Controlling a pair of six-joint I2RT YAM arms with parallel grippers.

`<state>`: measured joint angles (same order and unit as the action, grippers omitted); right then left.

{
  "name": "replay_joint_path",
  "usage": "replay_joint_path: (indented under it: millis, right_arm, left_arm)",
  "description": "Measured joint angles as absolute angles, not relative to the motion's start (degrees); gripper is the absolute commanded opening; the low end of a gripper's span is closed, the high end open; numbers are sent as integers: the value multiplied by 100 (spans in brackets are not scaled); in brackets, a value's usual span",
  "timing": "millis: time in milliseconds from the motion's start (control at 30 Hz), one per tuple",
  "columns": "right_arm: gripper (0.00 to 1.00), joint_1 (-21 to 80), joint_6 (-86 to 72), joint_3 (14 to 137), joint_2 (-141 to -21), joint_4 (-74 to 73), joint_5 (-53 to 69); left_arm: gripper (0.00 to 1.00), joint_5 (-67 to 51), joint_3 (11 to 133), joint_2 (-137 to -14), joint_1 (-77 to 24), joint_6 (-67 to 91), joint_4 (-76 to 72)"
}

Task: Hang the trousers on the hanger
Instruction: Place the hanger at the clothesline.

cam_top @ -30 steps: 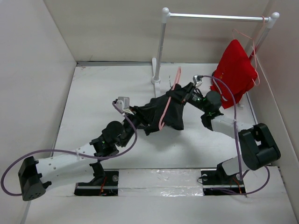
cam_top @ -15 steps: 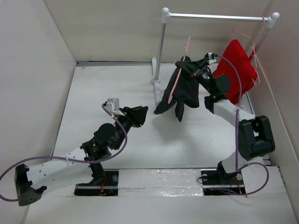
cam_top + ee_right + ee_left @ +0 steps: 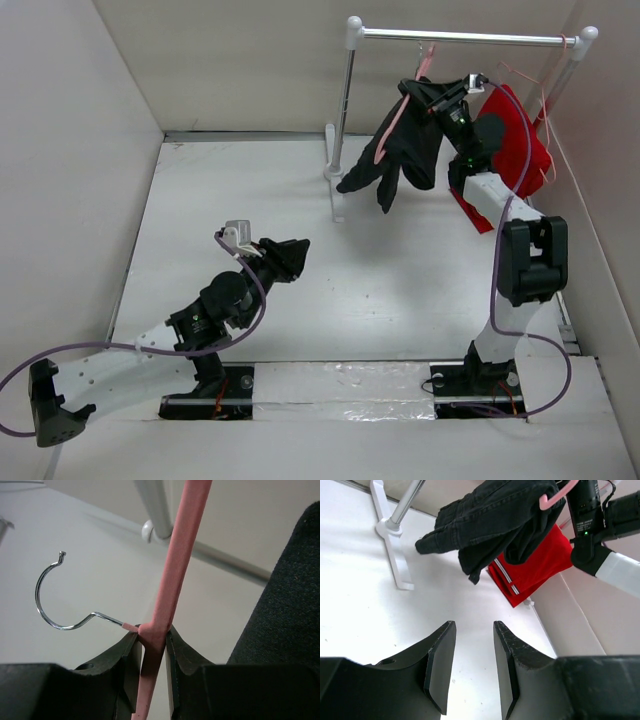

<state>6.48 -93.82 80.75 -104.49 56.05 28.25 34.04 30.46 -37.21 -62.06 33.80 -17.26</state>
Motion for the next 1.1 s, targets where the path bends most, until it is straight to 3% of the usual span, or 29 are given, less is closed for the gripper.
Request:
replay_joint_path:
  millis: [367, 767, 867, 900, 967, 1000, 1067, 1100]
  right_arm:
    - [0, 180, -9332, 9784, -11561, 4628, 2886]
    - [0, -78, -9292, 10154, -12060, 4539, 2921]
    - [16, -89, -9279, 10127, -12060, 4598, 2939]
    - [33, -106, -9286, 10099, -12060, 4672, 2939]
    - [52, -110, -9330, 10012, -12060, 4842, 2945]
    - [69, -113, -9336, 9959, -12060, 4928, 2945]
    - [84, -123, -9310, 9808, -12018, 5057, 2954]
    - [100, -141, -9266, 9717, -11963, 5065, 2969]
  left_arm:
    - [33, 3524, 3011, -3618, -6206, 3498, -1466]
    - [35, 3680, 3011, -3870, -6206, 3461, -1393]
    - [36, 3697, 3011, -4010, -6206, 3428, -1396]
    - [37, 3697, 3011, -4049, -6206, 3413, -1396]
    - [38, 3701, 3013, -4128, -6206, 3365, -1415]
    - [40, 3704, 3013, -4156, -6206, 3345, -1420]
    - [43, 3719, 3013, -4209, -6206, 3301, -1426]
    - [48, 3739, 3013, -4228, -6206, 3282, -1433]
